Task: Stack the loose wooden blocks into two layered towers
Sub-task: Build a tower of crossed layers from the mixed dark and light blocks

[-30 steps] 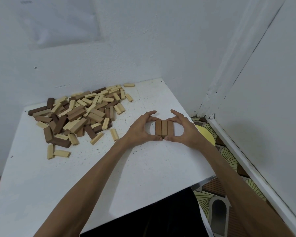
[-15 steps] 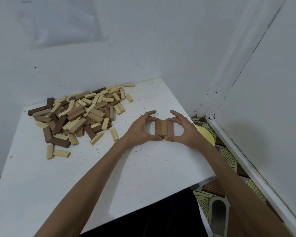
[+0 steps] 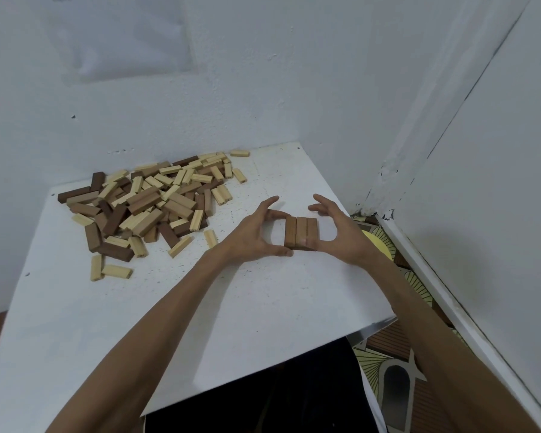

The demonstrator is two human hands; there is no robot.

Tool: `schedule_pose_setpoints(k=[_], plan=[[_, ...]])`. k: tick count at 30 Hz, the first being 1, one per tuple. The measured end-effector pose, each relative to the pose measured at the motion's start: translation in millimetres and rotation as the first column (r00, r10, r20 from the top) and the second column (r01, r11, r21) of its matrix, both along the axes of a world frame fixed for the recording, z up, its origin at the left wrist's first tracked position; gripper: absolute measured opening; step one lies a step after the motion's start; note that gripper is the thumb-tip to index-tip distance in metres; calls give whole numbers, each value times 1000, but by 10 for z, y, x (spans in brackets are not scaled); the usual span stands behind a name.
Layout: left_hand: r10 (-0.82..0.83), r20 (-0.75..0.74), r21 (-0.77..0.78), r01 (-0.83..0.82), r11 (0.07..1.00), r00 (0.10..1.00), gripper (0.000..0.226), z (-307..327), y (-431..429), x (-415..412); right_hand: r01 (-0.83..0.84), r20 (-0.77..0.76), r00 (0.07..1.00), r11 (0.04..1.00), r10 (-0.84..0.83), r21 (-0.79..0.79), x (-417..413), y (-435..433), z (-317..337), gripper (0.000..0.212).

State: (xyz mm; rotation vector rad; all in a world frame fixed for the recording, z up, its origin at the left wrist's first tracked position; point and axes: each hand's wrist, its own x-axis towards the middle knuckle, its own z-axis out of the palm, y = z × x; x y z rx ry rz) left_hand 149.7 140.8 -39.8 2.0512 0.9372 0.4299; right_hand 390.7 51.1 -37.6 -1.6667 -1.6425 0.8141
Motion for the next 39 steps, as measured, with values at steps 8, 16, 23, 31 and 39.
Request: schedule_pose_setpoints(k=[8,16,23,31,39], plan=[[82,66,166,-92,982,994,63,213,-75,-560,33,42,998,989,-39,146,-420,100,331,53],[210,15,232,-208,950,978,27,340,-25,-1259,-117,195,977,980,85,160,-1113,251,509,31],[300,-25,297,-279,913,954,38,408,156,-1669,-180,213,967,969,143,168,-1648,529,508,36],[349,-186,391,-257,884,918,62,420,533,-1639,-176,304,945,969,117,175,-2002,917,399,37],[368,-464,477,-123,870,806,88,341,736,-1570,-80,319,948,979,17,187,-2144,1144,246,34]])
